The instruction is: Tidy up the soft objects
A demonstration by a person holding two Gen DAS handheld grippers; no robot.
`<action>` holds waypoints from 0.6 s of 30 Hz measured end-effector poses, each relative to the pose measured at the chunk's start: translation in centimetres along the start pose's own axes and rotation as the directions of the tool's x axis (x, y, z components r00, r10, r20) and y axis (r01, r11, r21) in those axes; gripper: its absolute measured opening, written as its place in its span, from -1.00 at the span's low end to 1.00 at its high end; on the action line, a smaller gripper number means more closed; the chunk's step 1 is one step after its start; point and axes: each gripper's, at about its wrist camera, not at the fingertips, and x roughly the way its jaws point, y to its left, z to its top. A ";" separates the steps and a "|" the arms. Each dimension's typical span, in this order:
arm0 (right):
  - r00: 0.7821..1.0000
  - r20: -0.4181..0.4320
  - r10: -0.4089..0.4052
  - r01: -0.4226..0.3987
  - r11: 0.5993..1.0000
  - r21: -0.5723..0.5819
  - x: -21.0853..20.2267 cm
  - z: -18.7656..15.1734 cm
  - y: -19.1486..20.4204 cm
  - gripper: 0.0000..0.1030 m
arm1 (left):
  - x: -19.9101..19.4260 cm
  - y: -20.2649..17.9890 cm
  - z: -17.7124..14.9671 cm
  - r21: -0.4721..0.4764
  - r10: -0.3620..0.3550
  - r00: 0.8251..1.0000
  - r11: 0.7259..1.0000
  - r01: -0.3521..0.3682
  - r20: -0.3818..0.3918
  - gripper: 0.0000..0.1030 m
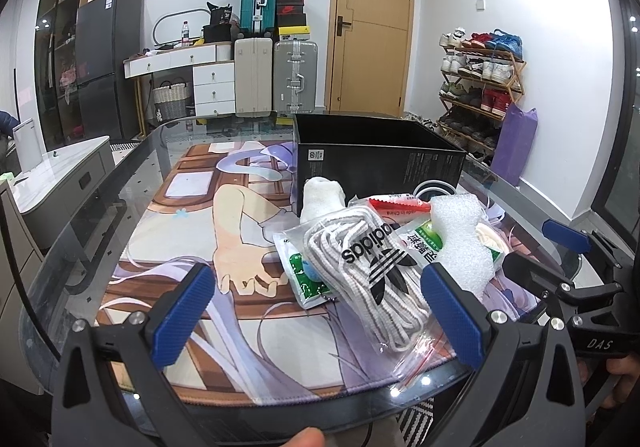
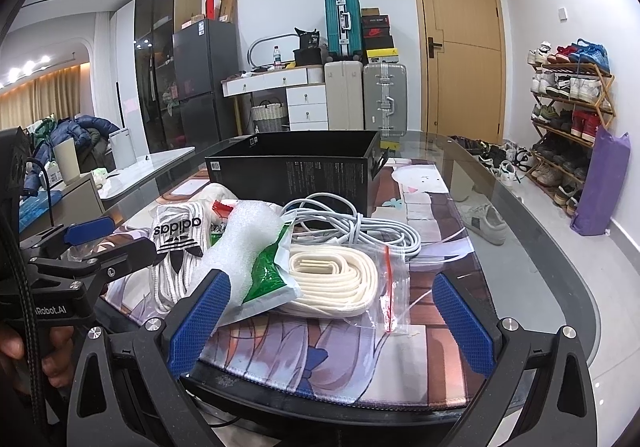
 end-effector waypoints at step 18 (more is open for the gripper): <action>0.997 -0.063 0.045 -0.052 0.993 -0.104 1.2 0.9 3.8 0.99 | -0.1 2.4 0.8 -0.005 0.012 1.000 1.000 -0.012 0.021 1.00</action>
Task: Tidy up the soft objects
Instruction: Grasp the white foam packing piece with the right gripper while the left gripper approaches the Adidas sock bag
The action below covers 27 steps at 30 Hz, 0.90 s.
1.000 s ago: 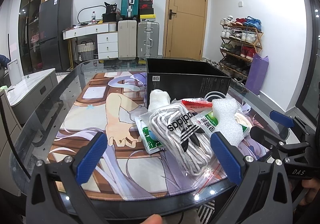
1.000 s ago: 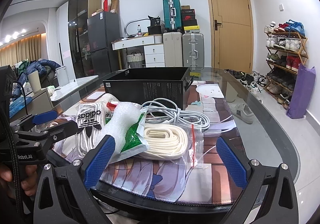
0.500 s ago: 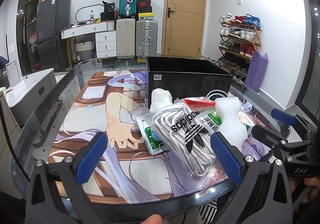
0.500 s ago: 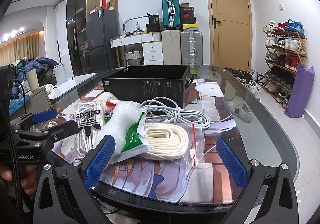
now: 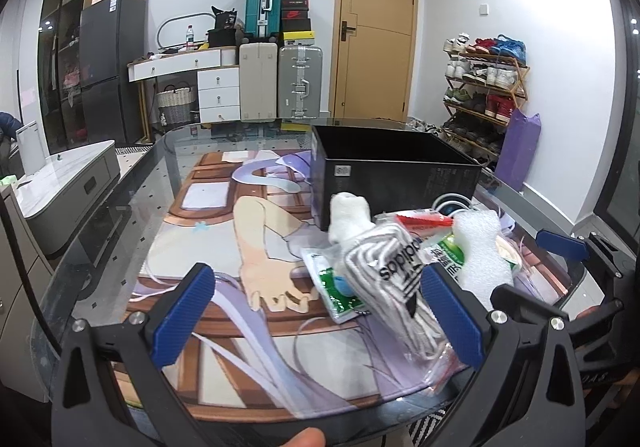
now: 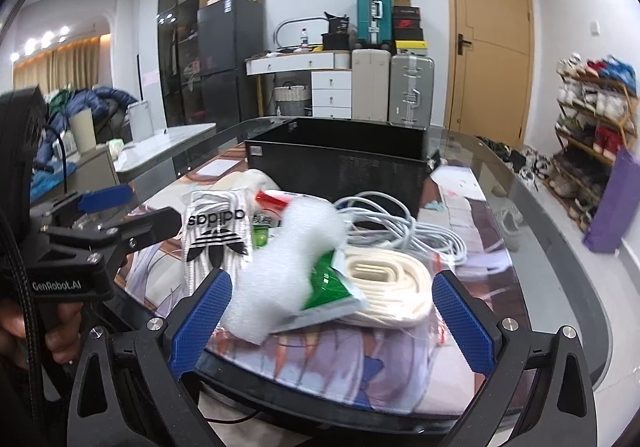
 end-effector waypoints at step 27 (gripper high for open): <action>1.000 -0.017 -0.012 0.009 0.984 -0.178 1.7 0.7 2.6 -0.19 | 0.7 -0.1 -0.3 0.012 0.012 1.000 1.000 -0.012 -0.022 1.00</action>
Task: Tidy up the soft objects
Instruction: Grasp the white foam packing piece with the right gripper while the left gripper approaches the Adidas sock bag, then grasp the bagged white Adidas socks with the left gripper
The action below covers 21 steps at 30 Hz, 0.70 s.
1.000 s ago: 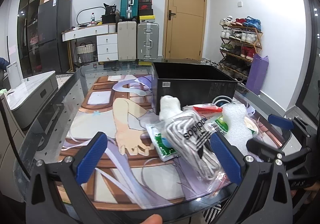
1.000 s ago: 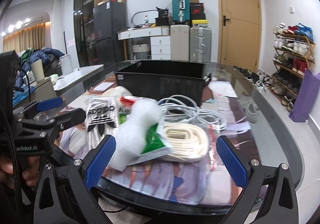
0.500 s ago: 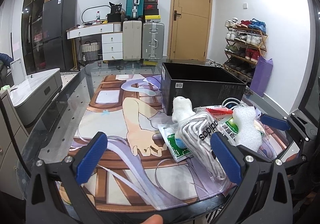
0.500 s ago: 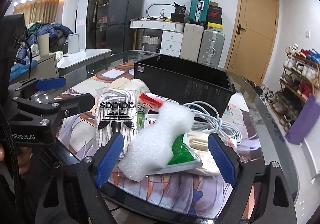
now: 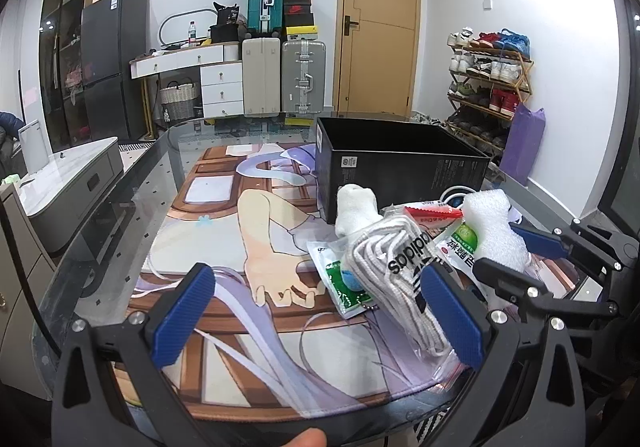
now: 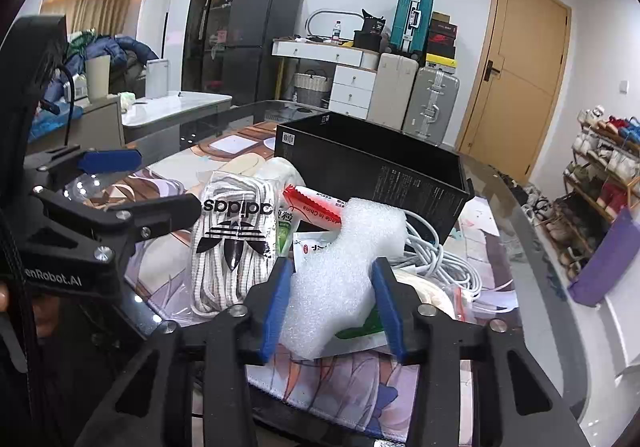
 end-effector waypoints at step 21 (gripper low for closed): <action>0.990 0.110 -0.094 0.069 0.973 0.219 -3.4 -0.7 -5.7 -0.20 | 3.6 -5.1 0.5 0.044 0.014 0.993 0.999 -0.009 -0.114 1.00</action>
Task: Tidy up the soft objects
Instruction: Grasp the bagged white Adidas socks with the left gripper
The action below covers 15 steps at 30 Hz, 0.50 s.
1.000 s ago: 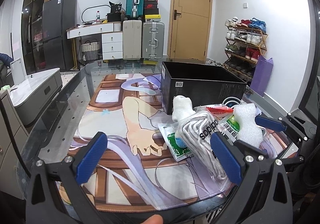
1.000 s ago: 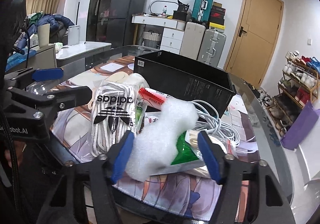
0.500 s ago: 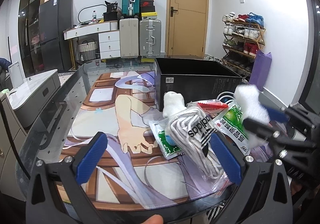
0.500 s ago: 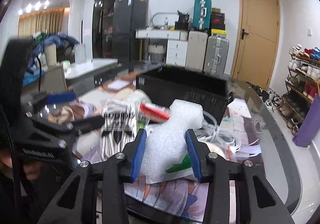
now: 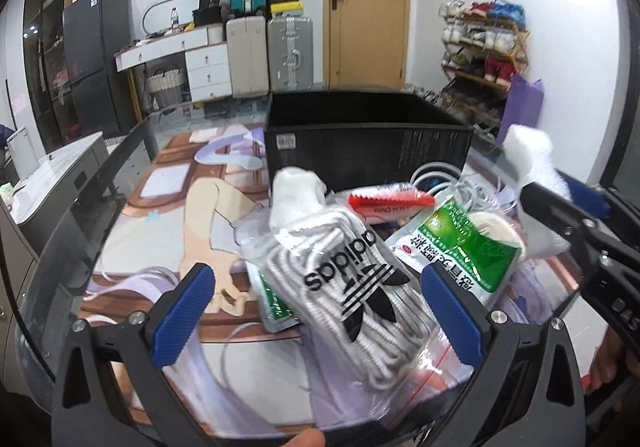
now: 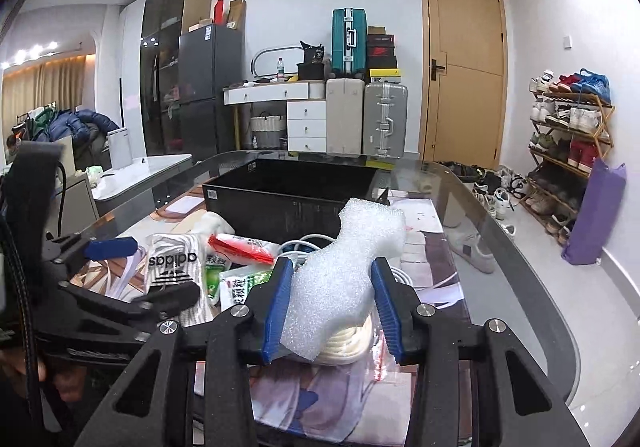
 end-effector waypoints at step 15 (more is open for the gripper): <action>1.000 -0.012 0.015 -0.015 1.000 0.007 0.2 -0.3 0.0 -0.21 | 0.9 0.0 -0.5 -0.012 -0.020 0.999 1.000 0.019 -0.032 0.42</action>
